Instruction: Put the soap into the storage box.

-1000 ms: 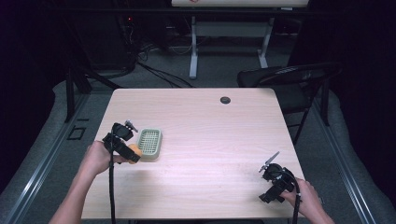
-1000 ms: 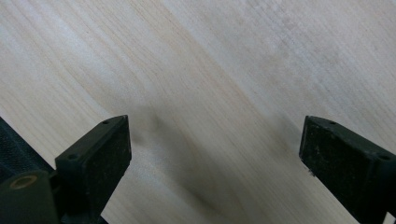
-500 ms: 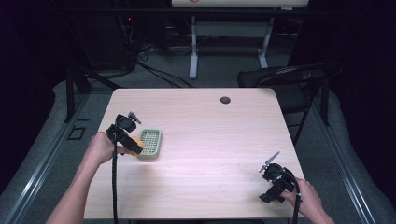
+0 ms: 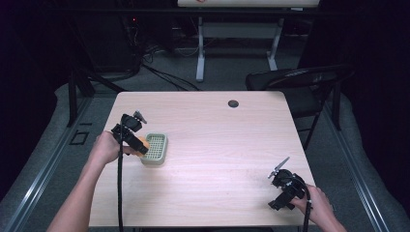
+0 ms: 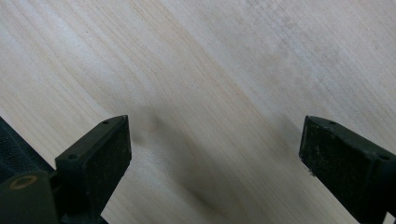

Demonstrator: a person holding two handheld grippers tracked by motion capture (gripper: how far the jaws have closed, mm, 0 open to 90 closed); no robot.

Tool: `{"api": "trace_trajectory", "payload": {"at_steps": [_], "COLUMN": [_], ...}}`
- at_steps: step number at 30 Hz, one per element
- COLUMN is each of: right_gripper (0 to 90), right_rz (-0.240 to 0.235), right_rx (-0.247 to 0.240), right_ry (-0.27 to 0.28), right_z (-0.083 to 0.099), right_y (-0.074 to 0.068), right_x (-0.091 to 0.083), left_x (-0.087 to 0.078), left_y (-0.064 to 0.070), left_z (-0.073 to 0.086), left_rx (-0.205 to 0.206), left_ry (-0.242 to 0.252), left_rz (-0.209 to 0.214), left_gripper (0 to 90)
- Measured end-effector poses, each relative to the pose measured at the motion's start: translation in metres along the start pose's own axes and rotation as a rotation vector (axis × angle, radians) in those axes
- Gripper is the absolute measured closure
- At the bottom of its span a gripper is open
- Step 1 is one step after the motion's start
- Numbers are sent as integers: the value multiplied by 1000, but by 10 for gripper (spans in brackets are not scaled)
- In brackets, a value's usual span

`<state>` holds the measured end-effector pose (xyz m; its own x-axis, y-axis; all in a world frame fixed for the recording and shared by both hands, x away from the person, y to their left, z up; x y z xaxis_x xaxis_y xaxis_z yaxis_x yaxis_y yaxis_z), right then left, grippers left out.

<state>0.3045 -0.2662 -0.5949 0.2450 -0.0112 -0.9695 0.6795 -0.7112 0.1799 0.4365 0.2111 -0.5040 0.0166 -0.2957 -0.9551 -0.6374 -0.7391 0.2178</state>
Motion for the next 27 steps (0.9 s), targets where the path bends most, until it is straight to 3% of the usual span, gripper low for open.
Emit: {"api": "trace_trajectory", "payload": {"at_steps": [27], "right_gripper": [88], "right_rz": [-1], "right_rx": [10], "right_ry": [5], "right_z": [0], "right_y": [0], "right_x": [1], "left_x": [17], "left_y": [-12], "left_z": [-22], "left_rx": [-21], "left_ry": [-20], "left_rz": [12], "left_gripper": [265]}}
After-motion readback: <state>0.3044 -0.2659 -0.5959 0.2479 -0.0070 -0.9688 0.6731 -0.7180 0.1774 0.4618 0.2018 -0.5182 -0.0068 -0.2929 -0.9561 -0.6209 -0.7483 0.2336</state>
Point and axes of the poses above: each handheld gripper's, and its own axes: x roughly forward along the jaws, z roughly out of its underside, y roughly to its right, the point moved 5 cm from there along x, roughly forward along the jaws, and after that the axes turned 13 degrees about z, right-handed, at the moved point
